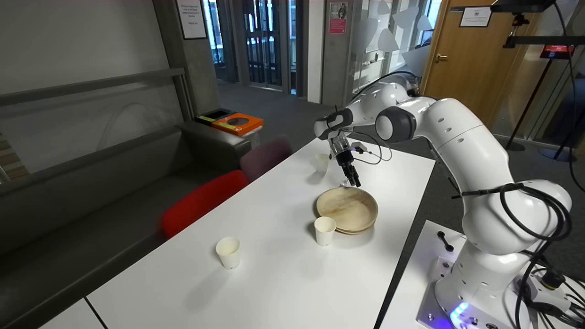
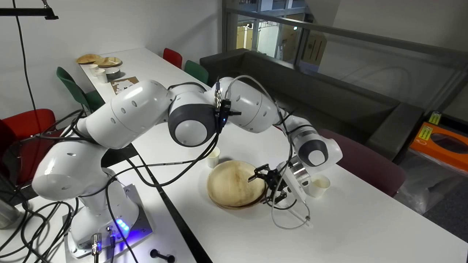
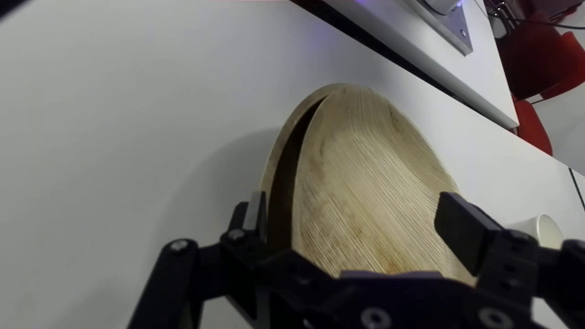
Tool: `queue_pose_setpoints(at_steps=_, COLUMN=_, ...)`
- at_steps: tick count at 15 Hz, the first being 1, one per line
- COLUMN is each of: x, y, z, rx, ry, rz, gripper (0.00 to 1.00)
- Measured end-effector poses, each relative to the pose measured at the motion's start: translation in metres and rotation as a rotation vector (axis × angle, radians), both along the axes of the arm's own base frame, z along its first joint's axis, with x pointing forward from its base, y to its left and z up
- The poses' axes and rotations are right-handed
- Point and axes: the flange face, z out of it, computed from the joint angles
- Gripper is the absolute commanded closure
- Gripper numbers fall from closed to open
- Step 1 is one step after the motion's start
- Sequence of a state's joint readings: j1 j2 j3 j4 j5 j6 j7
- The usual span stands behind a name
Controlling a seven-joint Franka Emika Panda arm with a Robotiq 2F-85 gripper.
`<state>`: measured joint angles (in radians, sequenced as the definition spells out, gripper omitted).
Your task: Pick up one brown paper plate and put it in front of the red chair on the table
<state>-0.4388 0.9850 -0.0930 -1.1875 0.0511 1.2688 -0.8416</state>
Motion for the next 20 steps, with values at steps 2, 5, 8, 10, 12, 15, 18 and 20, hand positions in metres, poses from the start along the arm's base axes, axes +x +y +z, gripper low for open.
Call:
queue_pose_setpoints(at_steps=2, x=0.0003, y=0.0009, z=-0.0006, rx=0.000, ry=0.001, rz=0.002, gripper=0.05)
queue_pose_setpoints(at_steps=5, x=0.0006, y=0.0028, z=-0.0018, rx=0.001, ry=0.003, rz=0.005, gripper=0.02)
queue_pose_setpoints(at_steps=8, x=0.0004, y=0.0045, z=-0.0031, rx=0.003, ry=0.007, rz=0.007, gripper=0.03)
queue_pose_setpoints(at_steps=10, x=-0.0001, y=0.0050, z=-0.0040, rx=0.003, ry=0.009, rz=0.007, gripper=0.03)
queue_pose_setpoints(at_steps=12, x=-0.0005, y=0.0053, z=-0.0049, rx=0.004, ry=0.011, rz=0.007, gripper=0.03)
queue_pose_setpoints(at_steps=15, x=-0.0013, y=0.0059, z=-0.0065, rx=0.006, ry=0.014, rz=0.007, gripper=0.05)
queue_pose_setpoints(at_steps=18, x=-0.0023, y=0.0066, z=-0.0081, rx=0.007, ry=0.019, rz=0.007, gripper=0.11)
queue_pose_setpoints(at_steps=20, x=-0.0032, y=0.0070, z=-0.0092, rx=0.009, ry=0.022, rz=0.007, gripper=0.15)
